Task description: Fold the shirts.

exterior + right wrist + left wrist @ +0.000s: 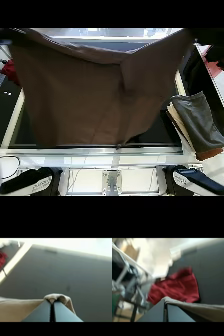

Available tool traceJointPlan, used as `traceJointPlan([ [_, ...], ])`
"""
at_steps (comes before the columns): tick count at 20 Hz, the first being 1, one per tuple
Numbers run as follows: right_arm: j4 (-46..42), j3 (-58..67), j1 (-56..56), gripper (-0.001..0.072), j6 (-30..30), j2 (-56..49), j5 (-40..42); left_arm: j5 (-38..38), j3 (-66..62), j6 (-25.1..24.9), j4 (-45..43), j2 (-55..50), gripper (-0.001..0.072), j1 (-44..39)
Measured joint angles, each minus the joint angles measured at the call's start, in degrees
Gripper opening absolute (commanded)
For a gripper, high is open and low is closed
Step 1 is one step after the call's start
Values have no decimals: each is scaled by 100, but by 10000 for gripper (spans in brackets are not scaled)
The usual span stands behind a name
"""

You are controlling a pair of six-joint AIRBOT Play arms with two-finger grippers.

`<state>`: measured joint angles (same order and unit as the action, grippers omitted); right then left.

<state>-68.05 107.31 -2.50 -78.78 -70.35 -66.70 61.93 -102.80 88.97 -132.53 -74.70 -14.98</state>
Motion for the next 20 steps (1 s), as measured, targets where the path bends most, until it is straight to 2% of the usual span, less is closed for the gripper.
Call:
traceJointPlan([
  [3,101,22,0,12,2,-1445,627,-411,-37,186,-48,-1257,5,358],
  [6,577,31,-37,20,4,-2647,1698,-688,-55,354,-85,-2214,15,619],
  [7,782,35,-74,122,4,-2977,2133,-732,-55,402,-83,-2439,127,662],
  [8,962,39,-122,374,2,-3233,2524,-815,-59,474,-85,-2625,482,693],
  [9,1113,39,-181,464,4,-3438,2907,-905,-61,564,-90,-2739,718,704],
  [11,1316,107,-284,463,4,-3670,3506,-1137,-122,730,-92,-2839,712,708],
  [14,1394,544,-273,449,7,-3713,3532,-1384,-317,890,-199,-2599,711,706],
  [17,1189,973,44,449,4,-3250,2599,-1381,-411,1054,-297,-1886,700,870],
  [19,859,953,409,449,4,-2634,1867,-1276,-391,1443,-348,-1189,699,1217],
  [20,651,855,632,449,4,-2249,1491,-1220,-297,1792,-352,-787,699,1478],
])
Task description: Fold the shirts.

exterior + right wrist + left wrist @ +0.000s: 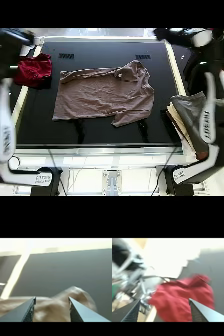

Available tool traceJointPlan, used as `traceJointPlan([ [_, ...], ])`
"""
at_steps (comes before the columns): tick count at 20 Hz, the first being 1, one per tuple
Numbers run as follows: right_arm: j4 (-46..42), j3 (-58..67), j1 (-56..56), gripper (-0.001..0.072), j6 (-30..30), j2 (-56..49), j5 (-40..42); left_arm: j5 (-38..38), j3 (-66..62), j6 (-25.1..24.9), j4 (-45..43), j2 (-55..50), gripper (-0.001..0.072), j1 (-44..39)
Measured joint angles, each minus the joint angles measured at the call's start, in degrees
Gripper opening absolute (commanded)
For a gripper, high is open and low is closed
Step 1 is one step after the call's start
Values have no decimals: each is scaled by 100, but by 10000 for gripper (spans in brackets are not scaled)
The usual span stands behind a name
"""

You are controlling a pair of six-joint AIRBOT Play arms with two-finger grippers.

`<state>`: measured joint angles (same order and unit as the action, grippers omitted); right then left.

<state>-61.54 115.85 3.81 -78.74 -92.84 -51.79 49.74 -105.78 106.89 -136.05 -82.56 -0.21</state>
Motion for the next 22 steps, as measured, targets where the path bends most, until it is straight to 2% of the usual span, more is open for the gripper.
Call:
traceJointPlan([
  [4,-485,-949,828,450,22,1425,-1139,428,1257,1471,138,1572,696,1300],
  [5,-544,-1388,984,450,28,1762,-1294,535,1794,1735,313,1934,668,1681],
  [8,-450,-3086,1226,450,24,2597,-1316,645,3480,2205,1381,2776,400,2811],
  [9,-267,-3735,1266,450,-9,2815,-1150,623,3965,2253,1923,2938,339,3134],
  [11,413,-5149,1309,451,-111,3156,-691,577,4828,2275,3213,3156,339,3692],
  [14,1432,-6806,1305,452,-190,3355,-114,564,5759,1600,5115,3241,341,4116],
  [15,1676,-7232,1270,452,-210,3381,42,575,5952,1329,5587,3226,379,4186],
  [17,1974,-7794,1178,452,-225,3401,282,737,6223,671,6459,3112,574,4273],
  [19,2124,-8091,1113,452,-197,3412,481,1058,6369,103,7077,2879,592,4319],
  [22,2258,-8303,1064,452,-155,3418,686,1473,6513,-361,7772,2398,592,4301],
])
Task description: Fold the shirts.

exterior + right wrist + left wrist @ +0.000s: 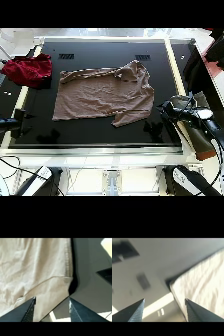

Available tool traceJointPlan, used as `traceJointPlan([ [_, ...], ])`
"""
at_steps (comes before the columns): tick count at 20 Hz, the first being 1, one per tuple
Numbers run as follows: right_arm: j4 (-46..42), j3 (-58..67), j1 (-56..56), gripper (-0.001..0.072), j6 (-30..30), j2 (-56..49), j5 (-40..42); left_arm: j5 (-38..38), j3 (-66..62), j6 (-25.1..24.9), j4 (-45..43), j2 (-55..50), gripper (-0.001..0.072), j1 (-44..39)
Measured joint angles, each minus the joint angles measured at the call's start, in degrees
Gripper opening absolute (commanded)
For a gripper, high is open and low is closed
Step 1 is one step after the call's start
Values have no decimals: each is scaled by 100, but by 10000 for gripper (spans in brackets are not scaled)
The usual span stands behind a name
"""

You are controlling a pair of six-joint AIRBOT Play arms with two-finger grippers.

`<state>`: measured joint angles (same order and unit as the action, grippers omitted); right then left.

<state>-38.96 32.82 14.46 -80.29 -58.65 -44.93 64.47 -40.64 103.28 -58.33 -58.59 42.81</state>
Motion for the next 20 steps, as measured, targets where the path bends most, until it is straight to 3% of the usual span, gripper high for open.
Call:
traceJointPlan([
  [2,31,-61,-11,452,13,0,57,116,74,-168,391,-378,567,-125],
  [4,61,-94,-20,452,17,0,76,111,118,-269,616,-726,461,-341],
  [13,79,-127,-26,452,31,4,-48,-1110,157,-409,1279,-1668,458,-1370],
  [15,85,-127,-26,452,31,4,-68,-1349,157,-496,1460,-1784,241,-1480],
  [18,85,-127,-26,452,31,4,-118,-1528,155,-584,1620,-1937,209,-1556],
  [19,85,-127,-26,452,31,4,-116,-1558,155,-603,1665,-1978,23,-1574],
  [20,83,-127,-26,452,31,4,-120,-1585,157,-623,1663,-2013,8,-1582],
])
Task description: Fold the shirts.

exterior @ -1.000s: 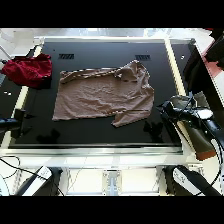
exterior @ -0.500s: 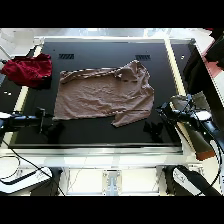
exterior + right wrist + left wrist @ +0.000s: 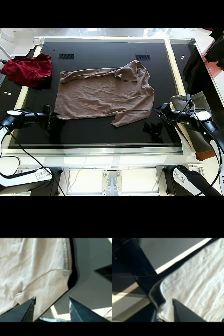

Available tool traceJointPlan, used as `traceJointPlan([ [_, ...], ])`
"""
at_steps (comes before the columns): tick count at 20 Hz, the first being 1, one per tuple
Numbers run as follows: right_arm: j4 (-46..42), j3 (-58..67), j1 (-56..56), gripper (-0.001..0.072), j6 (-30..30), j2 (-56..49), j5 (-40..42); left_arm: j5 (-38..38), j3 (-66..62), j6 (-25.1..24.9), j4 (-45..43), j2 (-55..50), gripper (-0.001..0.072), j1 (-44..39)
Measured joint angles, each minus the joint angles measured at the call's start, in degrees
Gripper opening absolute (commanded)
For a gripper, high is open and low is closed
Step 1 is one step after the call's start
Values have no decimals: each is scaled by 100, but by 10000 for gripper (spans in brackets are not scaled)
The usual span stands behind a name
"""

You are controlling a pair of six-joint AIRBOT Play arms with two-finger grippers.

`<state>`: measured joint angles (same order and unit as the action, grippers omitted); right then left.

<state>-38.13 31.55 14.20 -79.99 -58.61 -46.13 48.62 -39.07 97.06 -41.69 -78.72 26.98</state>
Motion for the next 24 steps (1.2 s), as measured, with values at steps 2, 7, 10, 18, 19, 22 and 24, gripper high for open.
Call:
traceJointPlan([
  [2,0,-11,-17,452,-26,0,74,-63,0,-48,22,-42,8,-11],
  [7,195,-79,-361,452,-444,-409,833,-92,-2,-136,61,-79,8,-20],
  [10,710,-39,-693,452,-297,-1008,1209,-74,0,-247,85,-83,9,-22],
  [18,1615,796,-1268,14,247,-2218,1609,20,0,-1274,789,-83,8,-20],
  [19,1624,949,-1292,13,293,-2267,1622,44,-2,-1722,1130,-61,8,-17],
  [22,1611,1547,-1335,11,848,-2109,1250,358,-160,-3565,2503,256,5,-15],
  [24,1362,2022,-1346,11,1213,-1665,761,647,-487,-4555,3023,717,5,-13],
])
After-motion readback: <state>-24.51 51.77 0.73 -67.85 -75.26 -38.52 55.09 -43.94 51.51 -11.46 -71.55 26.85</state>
